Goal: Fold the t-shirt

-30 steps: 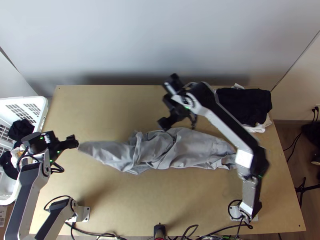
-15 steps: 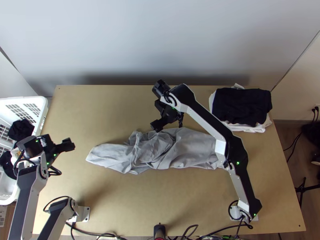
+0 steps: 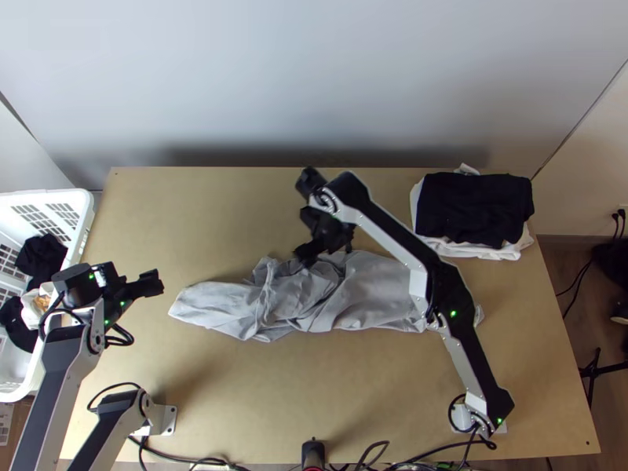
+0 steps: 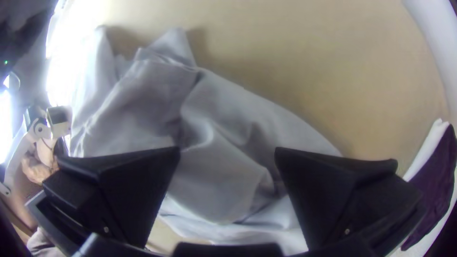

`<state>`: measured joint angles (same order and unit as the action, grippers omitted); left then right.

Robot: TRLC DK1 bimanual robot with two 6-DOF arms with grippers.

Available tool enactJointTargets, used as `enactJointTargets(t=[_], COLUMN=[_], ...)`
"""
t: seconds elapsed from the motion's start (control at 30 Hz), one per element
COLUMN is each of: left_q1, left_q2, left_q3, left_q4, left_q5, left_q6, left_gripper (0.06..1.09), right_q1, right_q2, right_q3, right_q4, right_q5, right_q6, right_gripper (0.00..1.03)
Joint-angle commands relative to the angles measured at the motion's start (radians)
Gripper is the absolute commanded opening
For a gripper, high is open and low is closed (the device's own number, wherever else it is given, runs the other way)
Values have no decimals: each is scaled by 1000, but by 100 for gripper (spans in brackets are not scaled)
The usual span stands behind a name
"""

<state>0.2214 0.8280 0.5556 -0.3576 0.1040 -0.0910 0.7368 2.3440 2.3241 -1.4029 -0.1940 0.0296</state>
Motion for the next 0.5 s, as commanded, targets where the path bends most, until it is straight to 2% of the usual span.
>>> enactJointTargets(t=[0.0,0.17,0.47], left_q1=[-30,-30,-30], left_q2=[-1,-1,-6], left_q3=[-6,-16,-37], left_q4=[-3,0,5], left_q5=[0,0,0], left_q6=[-12,-12,-13], left_gripper=[103,103,103], right_q1=[69,122,217], right_q2=[-22,-32,8], right_q3=[35,34,34], right_q4=[110,194,251], right_q5=[-24,-24,-24], right_q6=[-39,-89,-91], right_gripper=[92,92,92])
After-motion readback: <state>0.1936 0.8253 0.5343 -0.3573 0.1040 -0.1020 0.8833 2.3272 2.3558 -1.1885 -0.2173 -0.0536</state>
